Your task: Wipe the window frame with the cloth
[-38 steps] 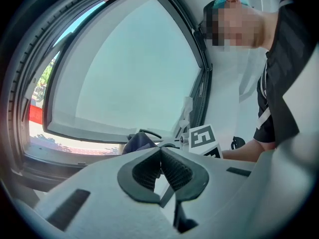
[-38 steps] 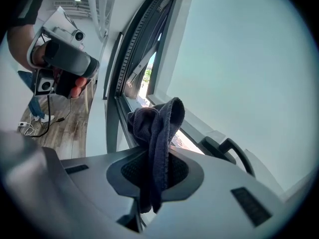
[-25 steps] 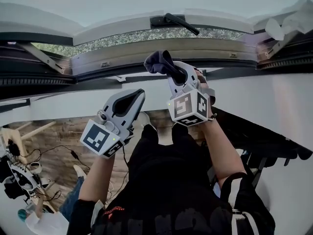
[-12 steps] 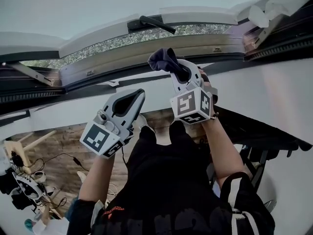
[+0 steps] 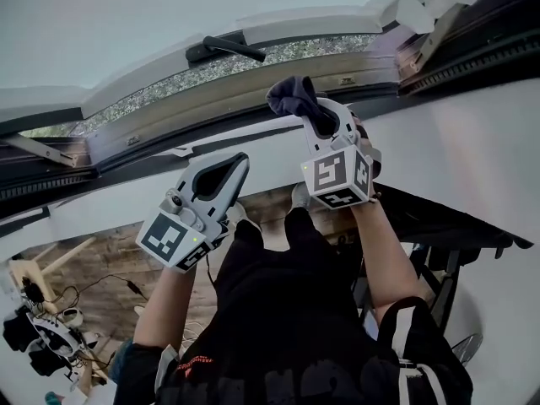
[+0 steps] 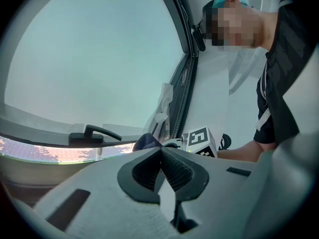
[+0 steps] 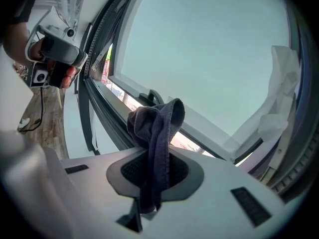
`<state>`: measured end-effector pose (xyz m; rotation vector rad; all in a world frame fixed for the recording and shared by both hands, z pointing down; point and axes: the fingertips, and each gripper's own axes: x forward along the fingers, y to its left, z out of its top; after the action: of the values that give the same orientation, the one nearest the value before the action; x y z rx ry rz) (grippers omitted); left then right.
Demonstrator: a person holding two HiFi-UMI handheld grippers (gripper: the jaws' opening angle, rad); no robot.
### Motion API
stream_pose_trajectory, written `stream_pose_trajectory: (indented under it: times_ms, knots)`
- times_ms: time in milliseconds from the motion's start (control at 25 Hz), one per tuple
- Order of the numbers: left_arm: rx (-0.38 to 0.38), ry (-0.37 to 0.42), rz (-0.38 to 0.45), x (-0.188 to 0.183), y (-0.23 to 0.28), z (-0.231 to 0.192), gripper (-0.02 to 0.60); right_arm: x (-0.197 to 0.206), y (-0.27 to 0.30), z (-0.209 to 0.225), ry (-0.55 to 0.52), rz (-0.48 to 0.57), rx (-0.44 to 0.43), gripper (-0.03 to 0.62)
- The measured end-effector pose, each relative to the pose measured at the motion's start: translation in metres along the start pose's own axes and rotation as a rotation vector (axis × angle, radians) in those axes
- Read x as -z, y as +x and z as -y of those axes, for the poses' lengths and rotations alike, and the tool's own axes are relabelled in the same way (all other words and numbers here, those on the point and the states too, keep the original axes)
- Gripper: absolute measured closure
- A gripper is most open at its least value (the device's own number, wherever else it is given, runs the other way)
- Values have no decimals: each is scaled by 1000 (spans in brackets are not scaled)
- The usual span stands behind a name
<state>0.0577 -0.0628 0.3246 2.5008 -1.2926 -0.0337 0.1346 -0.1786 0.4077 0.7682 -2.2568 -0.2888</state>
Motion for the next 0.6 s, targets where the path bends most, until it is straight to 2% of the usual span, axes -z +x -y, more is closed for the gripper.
stream_pose_trajectory:
  times_ms: [600]
  knots:
    - [82, 1, -31, 7, 61, 28, 560, 59, -24, 73, 67, -53, 115, 551]
